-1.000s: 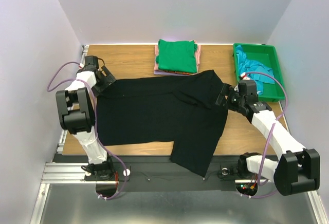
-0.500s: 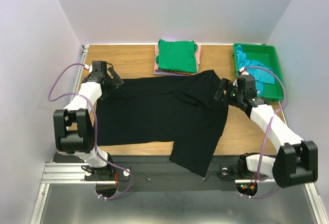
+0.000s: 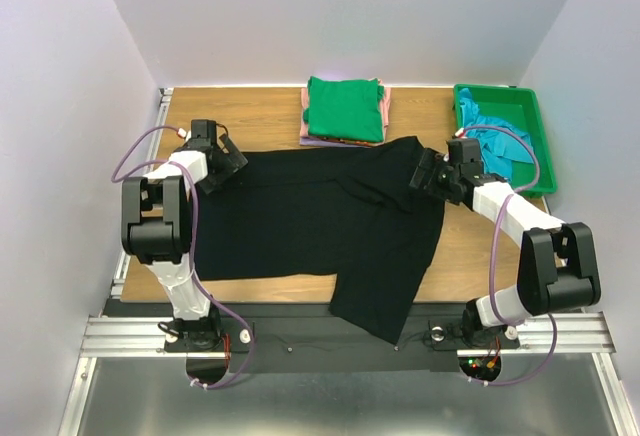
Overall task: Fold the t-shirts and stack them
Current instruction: Fold the tshirt
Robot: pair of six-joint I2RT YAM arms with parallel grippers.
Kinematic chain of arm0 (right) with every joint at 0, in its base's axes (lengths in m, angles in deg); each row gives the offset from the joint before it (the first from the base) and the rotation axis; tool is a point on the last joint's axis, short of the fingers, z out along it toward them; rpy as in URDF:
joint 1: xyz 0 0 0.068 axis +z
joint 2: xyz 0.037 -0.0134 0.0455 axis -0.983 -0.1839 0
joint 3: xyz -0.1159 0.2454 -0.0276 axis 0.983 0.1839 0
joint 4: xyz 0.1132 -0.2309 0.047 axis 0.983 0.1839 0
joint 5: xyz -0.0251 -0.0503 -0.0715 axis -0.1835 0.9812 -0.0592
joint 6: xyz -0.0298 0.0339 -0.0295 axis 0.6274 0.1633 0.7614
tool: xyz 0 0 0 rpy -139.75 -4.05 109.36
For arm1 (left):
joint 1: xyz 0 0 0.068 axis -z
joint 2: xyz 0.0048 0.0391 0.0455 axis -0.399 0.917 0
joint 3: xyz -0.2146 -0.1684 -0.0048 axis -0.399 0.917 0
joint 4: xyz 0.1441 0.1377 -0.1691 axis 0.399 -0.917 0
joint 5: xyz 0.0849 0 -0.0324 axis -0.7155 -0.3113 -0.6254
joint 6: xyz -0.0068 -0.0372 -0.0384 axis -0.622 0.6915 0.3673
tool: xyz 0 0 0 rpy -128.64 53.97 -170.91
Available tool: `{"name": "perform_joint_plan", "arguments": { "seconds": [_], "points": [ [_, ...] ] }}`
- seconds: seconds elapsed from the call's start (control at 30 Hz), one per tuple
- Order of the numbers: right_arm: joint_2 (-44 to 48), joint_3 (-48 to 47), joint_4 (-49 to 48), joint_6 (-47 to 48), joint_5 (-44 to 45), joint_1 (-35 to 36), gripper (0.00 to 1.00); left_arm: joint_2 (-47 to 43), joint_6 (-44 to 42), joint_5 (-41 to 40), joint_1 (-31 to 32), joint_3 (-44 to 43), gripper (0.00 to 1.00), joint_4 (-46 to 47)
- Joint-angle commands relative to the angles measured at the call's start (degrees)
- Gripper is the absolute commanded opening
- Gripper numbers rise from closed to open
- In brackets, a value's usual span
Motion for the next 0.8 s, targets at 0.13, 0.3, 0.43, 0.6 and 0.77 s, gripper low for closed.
{"name": "perform_joint_plan", "arguments": {
  "seconds": [0.13,0.3,0.43,0.6,0.77],
  "points": [
    [1.44,-0.14,-4.14,-0.4,2.97,-0.37,1.0,7.01,-0.52,-0.36,-0.39,-4.37,0.98,-0.04],
    [3.11,0.91,-4.4,-0.05,3.32,-0.28,1.0,11.23,-0.96,0.96,-0.39,-9.29,0.98,-1.1],
    [3.99,1.27,-4.4,-0.05,3.58,-0.37,1.0,13.34,-1.4,0.62,-0.47,-12.63,0.98,-1.53],
    [4.95,1.62,-4.4,0.21,3.93,-0.37,1.0,16.85,-1.66,0.52,-0.74,-19.13,0.98,-4.08],
    [6.18,2.06,-4.4,0.3,4.29,-0.45,1.0,18.44,-1.92,0.61,-0.91,-23.35,0.98,-5.05]
  ]
}}
